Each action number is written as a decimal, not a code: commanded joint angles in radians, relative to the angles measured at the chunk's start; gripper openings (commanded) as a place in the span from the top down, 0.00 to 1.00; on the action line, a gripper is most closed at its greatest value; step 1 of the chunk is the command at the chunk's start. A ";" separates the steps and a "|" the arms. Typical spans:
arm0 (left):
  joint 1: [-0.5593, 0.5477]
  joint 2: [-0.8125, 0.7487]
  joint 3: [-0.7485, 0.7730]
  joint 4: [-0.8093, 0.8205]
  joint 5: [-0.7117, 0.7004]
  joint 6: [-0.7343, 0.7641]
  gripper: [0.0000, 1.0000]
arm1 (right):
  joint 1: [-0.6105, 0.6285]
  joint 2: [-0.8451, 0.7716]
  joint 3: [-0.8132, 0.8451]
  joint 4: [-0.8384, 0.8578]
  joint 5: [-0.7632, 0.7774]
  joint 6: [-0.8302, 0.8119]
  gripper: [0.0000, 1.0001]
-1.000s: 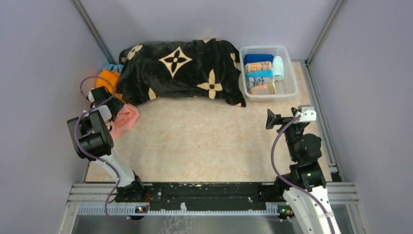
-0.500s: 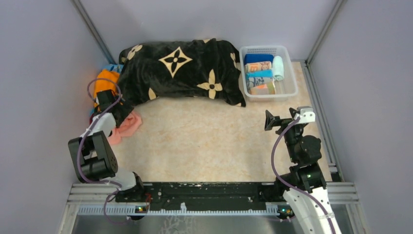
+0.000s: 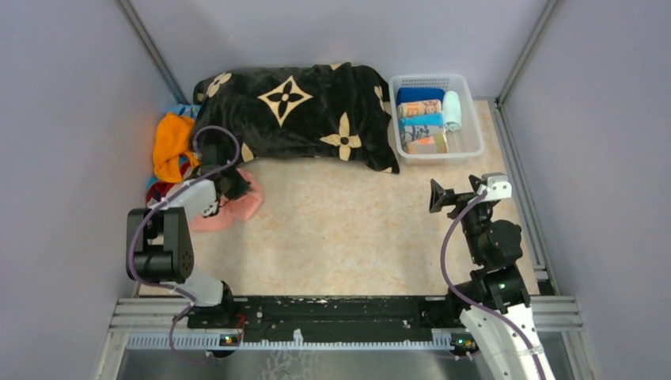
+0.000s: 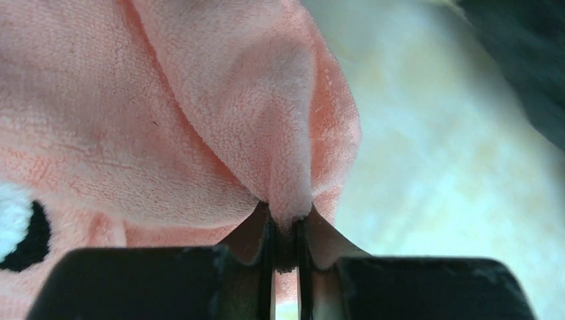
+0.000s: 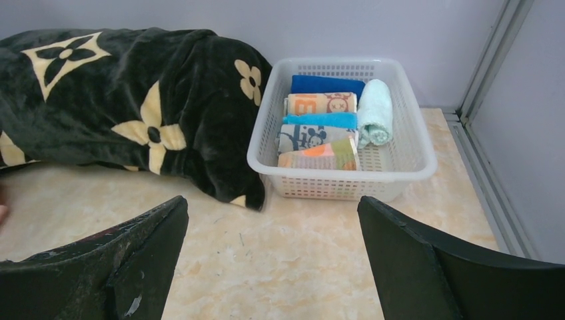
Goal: Roll the towels
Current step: Move the towel to the center of the board.
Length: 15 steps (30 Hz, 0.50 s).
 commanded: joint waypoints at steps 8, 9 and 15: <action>-0.545 -0.279 0.049 0.046 0.097 -0.153 0.67 | 0.015 0.027 0.046 0.039 -0.079 0.037 0.01; -0.577 -0.275 0.063 0.047 0.105 -0.143 0.61 | 0.015 0.044 0.055 0.032 -0.091 0.049 0.01; -0.641 -0.290 0.054 -0.022 0.103 -0.029 0.42 | 0.014 0.220 0.156 -0.077 -0.202 0.094 0.02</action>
